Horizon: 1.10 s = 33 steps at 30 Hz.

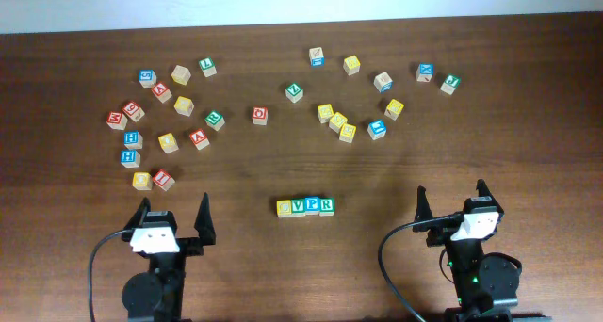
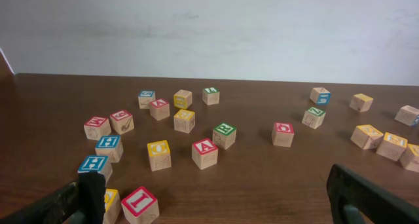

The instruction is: Spell out CVPR

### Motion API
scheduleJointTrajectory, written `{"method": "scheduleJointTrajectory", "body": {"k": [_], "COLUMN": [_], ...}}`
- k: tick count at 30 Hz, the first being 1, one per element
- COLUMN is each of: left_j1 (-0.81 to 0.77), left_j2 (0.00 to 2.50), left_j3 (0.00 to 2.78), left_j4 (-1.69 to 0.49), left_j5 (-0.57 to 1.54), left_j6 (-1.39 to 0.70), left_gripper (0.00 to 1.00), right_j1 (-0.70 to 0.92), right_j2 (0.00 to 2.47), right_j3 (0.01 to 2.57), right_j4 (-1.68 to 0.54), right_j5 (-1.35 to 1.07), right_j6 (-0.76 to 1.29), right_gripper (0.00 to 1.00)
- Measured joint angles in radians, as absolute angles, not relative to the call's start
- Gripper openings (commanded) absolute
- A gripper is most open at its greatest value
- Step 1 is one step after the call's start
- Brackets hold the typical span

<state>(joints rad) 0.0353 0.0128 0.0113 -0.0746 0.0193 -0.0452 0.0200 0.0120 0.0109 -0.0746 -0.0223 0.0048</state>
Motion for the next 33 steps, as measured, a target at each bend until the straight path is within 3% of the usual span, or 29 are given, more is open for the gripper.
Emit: {"method": "scheduleJointTrajectory", "body": {"k": [33], "left_j1": [0.035], "left_j2": [0.013], "left_j3": [0.011], "left_j4": [-0.076], "left_j5": [-0.001], "left_j6": [-0.019], "left_gripper": [0.99], "right_j1": [0.020], "right_j2": [0.012], "right_j3": [0.011], "right_j4": [-0.075], "right_j5": [-0.022], "right_j6": [0.004], "right_gripper": [0.98]}}
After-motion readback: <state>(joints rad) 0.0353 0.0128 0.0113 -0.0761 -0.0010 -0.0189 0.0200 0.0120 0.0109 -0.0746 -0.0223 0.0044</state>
